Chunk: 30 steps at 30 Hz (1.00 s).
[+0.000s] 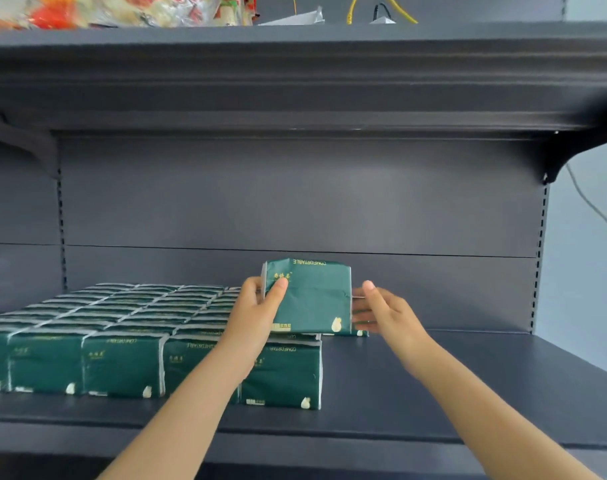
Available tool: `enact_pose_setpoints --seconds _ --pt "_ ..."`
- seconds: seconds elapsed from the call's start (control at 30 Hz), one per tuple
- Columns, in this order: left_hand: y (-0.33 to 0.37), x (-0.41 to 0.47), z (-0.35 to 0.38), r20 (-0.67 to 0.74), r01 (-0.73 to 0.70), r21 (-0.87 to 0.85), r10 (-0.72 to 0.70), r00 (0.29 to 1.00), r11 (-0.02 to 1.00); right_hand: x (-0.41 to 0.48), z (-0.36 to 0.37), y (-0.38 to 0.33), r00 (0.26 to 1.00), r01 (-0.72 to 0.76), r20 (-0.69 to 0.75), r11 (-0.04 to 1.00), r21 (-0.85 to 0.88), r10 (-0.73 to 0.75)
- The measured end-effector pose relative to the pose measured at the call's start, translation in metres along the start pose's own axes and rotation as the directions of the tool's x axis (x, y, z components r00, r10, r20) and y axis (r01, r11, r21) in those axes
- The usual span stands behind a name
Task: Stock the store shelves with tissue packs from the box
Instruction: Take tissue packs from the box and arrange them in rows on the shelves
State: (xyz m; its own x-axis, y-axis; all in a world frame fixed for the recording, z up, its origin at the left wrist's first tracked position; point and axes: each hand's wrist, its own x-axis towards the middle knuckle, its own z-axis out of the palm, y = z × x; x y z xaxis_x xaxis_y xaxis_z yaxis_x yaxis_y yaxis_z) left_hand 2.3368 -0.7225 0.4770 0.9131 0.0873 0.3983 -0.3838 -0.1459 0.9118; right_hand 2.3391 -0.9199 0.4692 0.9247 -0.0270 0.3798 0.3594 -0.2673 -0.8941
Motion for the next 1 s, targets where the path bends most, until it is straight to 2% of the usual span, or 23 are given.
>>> enact_pose_setpoints --seconds 0.07,0.2,0.33,0.4,0.43,0.5,0.57,0.67,0.77,1.0 --pt "-0.001 -0.009 0.006 0.035 -0.006 -0.024 0.007 0.999 1.0 -0.022 0.018 -0.004 1.0 0.016 -0.025 0.996 0.084 -0.014" --pt "0.0 -0.022 0.01 0.044 -0.033 -0.059 0.035 0.998 0.998 -0.041 0.029 -0.009 0.992 0.075 -0.107 0.99 0.122 -0.062" --pt "-0.006 -0.022 0.001 0.115 -0.169 0.161 0.151 0.982 0.972 -0.043 0.012 -0.014 0.987 0.039 -0.159 0.992 0.124 -0.019" --pt "-0.012 -0.02 -0.006 0.173 -0.301 0.39 0.252 0.952 0.87 -0.037 -0.002 -0.012 0.976 0.016 -0.216 0.994 0.111 0.008" --pt "-0.016 -0.019 -0.008 0.223 -0.373 0.528 0.299 0.928 0.763 -0.033 -0.009 -0.008 0.97 0.004 -0.244 0.994 0.107 0.022" --pt "-0.025 -0.017 -0.009 0.343 -0.454 0.758 0.306 0.888 0.468 -0.02 -0.021 0.002 0.96 -0.027 -0.275 0.995 0.097 0.053" --pt "-0.032 -0.016 -0.006 0.42 -0.497 0.828 0.3 0.856 0.259 -0.003 -0.029 0.015 0.956 -0.067 -0.281 0.994 0.083 0.088" --pt "-0.045 -0.01 0.003 0.498 -0.56 0.825 0.368 0.785 0.078 0.022 -0.033 0.04 0.955 -0.116 -0.268 0.992 0.055 0.127" --pt "-0.069 0.002 0.01 0.49 -0.552 0.834 0.468 0.736 -0.005 0.049 -0.03 0.069 0.953 -0.162 -0.257 0.987 0.017 0.161" --pt "-0.093 0.014 0.019 0.438 -0.529 0.849 0.557 0.706 0.003 0.101 -0.014 0.13 0.932 -0.246 -0.304 0.96 -0.133 0.197"
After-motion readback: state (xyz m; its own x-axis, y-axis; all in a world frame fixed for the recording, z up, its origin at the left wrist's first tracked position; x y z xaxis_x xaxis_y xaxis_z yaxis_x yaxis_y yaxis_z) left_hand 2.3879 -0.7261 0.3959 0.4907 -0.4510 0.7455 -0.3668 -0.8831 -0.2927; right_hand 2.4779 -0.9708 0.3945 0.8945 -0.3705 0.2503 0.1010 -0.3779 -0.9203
